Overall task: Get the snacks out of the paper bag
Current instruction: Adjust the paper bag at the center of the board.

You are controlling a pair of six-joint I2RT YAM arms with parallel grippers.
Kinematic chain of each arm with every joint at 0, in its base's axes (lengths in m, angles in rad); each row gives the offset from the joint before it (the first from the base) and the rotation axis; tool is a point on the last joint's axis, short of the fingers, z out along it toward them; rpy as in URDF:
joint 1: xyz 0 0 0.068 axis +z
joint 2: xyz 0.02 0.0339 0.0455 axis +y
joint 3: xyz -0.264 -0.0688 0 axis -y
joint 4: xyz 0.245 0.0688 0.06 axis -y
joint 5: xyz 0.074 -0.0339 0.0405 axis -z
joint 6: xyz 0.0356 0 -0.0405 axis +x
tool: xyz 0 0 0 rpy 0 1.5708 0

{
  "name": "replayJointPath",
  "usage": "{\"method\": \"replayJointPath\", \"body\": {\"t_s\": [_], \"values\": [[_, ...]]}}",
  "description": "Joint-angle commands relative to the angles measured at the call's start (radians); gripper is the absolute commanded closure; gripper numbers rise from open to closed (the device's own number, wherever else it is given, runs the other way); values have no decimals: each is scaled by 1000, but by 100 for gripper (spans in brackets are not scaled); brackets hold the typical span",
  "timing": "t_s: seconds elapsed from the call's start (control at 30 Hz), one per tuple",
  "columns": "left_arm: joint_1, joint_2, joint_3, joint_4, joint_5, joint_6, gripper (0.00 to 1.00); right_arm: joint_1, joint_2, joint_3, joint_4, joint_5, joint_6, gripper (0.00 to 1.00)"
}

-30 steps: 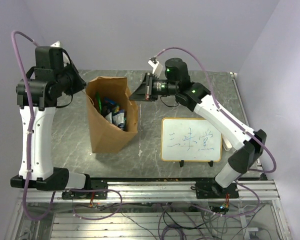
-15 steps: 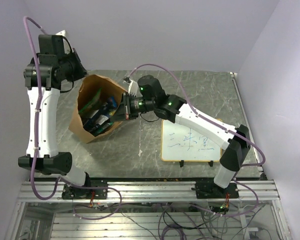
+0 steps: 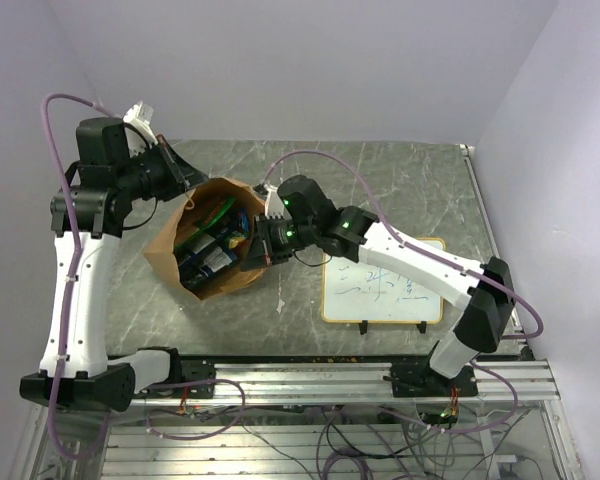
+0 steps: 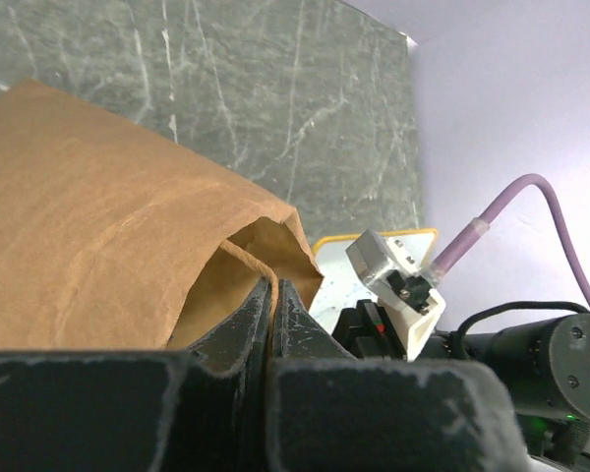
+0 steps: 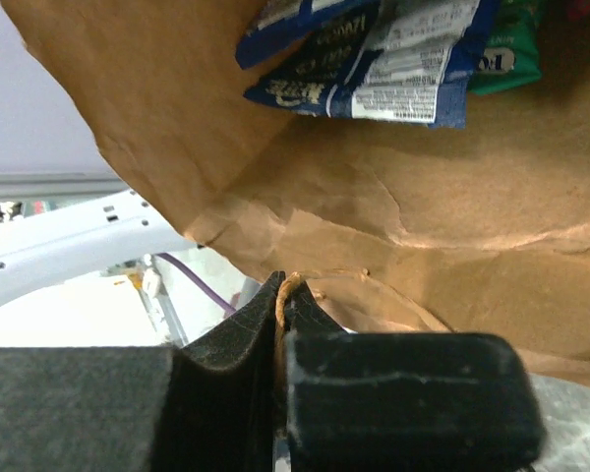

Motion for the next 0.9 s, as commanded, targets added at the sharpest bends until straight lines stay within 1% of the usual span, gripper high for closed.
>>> {"method": "replayJointPath", "body": {"t_s": [0.0,0.07,0.2,0.27,0.4,0.47,0.57,0.63,0.73,0.87], "values": [[3,-48,-42,90,105,-67,93,36,-46,-23,-64,61,-77,98],[2,-60,-54,89,112,-71,93,43,-56,-20,-101,98,-92,96],[3,-70,-54,72,116,-59,93,44,-88,-12,-170,183,-136,86],[3,-72,-50,66,122,-53,93,44,-108,-1,-211,228,-179,79],[3,-74,-36,32,89,-34,93,41,-152,-2,-289,339,-246,63],[3,-69,-28,19,72,-32,93,38,-167,-1,-325,392,-280,59],[2,-58,-19,18,62,-42,93,33,-178,14,-377,441,-331,58],[3,-57,-22,29,65,-52,93,33,-183,31,-410,480,-364,55],[3,-58,-36,31,56,-57,93,32,-193,63,-420,512,-440,49],[3,-60,-49,32,50,-72,93,34,-179,153,-354,499,-569,39]]}}
